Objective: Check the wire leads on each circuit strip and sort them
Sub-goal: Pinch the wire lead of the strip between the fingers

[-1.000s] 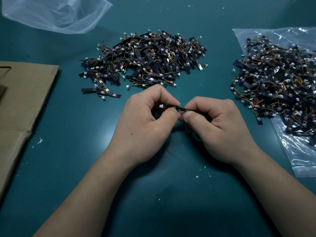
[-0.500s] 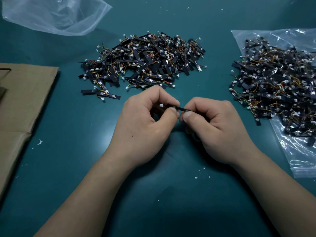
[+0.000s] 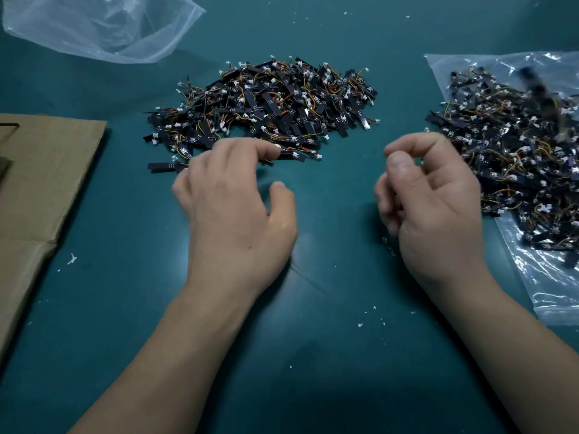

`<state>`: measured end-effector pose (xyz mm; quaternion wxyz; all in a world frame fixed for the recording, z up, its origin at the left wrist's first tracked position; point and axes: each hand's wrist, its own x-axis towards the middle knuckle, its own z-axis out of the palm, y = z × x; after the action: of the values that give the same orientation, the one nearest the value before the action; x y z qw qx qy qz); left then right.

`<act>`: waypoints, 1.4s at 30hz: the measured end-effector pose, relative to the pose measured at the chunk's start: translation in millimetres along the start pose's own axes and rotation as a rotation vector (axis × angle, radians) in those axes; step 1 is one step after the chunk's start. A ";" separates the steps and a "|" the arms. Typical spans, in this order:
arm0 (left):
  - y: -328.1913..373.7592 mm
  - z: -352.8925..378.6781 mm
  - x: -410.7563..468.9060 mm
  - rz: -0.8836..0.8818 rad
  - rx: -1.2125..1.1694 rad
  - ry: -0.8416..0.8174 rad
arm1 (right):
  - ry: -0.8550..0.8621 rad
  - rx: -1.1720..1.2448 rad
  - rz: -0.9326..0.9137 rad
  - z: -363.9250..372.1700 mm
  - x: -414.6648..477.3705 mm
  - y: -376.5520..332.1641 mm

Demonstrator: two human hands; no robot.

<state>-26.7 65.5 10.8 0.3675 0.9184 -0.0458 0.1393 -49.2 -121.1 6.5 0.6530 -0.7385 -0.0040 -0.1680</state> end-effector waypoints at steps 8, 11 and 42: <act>-0.7 4.1 -3.6 0.071 0.072 -0.098 | -0.221 -0.407 -0.073 3.9 -4.7 6.2; 2.7 5.2 -3.3 0.168 -0.111 -0.041 | -0.203 -0.388 -0.078 3.3 -3.5 6.5; -8.5 13.5 1.0 0.284 -0.034 -0.162 | -0.245 -0.479 -0.015 4.3 -2.4 5.0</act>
<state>-21.2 62.4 -3.9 0.3547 0.9045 -0.2071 0.1143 -49.2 -117.2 0.8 0.4531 -0.8867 -0.0489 -0.0784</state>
